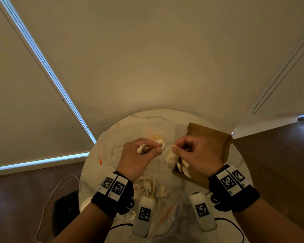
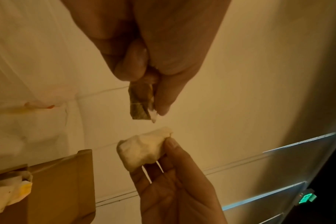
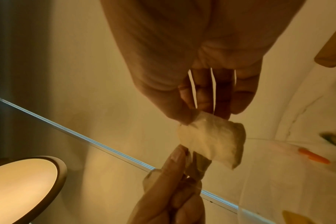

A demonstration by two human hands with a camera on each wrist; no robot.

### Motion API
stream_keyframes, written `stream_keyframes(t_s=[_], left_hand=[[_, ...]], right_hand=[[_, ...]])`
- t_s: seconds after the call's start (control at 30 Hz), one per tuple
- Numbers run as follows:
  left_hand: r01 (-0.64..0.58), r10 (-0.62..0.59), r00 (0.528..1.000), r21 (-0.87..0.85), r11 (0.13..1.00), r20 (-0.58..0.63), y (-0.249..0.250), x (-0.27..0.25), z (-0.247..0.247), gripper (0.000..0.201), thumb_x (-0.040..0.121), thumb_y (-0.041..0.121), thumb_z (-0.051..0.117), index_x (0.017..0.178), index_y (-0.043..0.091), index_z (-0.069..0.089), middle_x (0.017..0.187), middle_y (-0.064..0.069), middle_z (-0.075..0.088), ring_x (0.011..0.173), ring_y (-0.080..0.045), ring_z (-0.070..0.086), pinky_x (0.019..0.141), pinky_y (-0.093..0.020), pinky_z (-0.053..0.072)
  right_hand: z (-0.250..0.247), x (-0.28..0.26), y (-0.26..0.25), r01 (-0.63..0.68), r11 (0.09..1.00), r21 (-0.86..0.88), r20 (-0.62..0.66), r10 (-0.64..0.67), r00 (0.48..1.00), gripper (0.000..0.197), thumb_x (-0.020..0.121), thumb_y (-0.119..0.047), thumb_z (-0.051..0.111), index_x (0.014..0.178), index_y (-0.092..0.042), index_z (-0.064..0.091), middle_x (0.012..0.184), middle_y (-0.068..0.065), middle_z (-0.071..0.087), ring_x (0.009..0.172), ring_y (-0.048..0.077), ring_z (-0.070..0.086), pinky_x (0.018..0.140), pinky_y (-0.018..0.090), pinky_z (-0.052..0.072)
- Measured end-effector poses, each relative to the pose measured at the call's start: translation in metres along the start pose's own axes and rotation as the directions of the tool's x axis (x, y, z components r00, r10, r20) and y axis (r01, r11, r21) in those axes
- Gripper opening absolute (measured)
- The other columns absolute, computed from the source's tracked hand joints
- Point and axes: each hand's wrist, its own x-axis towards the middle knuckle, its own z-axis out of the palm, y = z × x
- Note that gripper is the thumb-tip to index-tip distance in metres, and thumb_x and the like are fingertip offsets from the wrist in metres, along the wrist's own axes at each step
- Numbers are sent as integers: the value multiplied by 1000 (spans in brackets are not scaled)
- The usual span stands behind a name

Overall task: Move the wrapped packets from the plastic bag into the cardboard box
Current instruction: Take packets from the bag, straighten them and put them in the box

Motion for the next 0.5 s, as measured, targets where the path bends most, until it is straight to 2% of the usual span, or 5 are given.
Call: stream_keyframes(t_s=[0.07,0.2,0.3,0.4,0.5], left_hand=[[-10,11,1000,-13,1000,9,2,1,2,6,74,9,82,78,13,78,84,-2,74,84,-20,70,82,-39,56],[-35,35,997,-6,999,62,6,0,6,10,72,16,84,80,12,79,83,-1,73,80,-15,69,73,-25,54],[-86,81,993,55,995,80,7,0,9,5,74,13,83,78,13,79,76,3,70,71,-10,65,65,-19,48],[-119,113,990,76,990,89,6,3,8,6,78,9,79,75,14,78,74,0,70,70,-17,65,64,-26,50],[-122,116,990,74,990,81,8,6,4,8,77,7,79,74,13,78,77,-1,71,73,-18,66,68,-30,52]], right_hand=[[0,1,1,8,1000,4,-12,-8,1000,7,85,-11,69,79,-14,70,79,-1,71,74,8,66,69,19,55],[2,2,1,21,1000,21,-31,-20,999,8,84,-9,70,77,-12,69,79,2,72,73,14,68,67,24,57],[5,3,2,26,999,46,-34,-24,999,7,84,-7,69,77,-8,68,76,5,72,71,18,67,65,27,56],[6,1,3,21,992,123,-18,-19,1000,6,85,-8,69,80,-7,67,76,7,72,68,18,67,63,27,55],[4,-1,4,-25,973,230,45,15,999,8,88,-10,67,95,-8,66,78,14,72,63,16,64,61,27,53]])
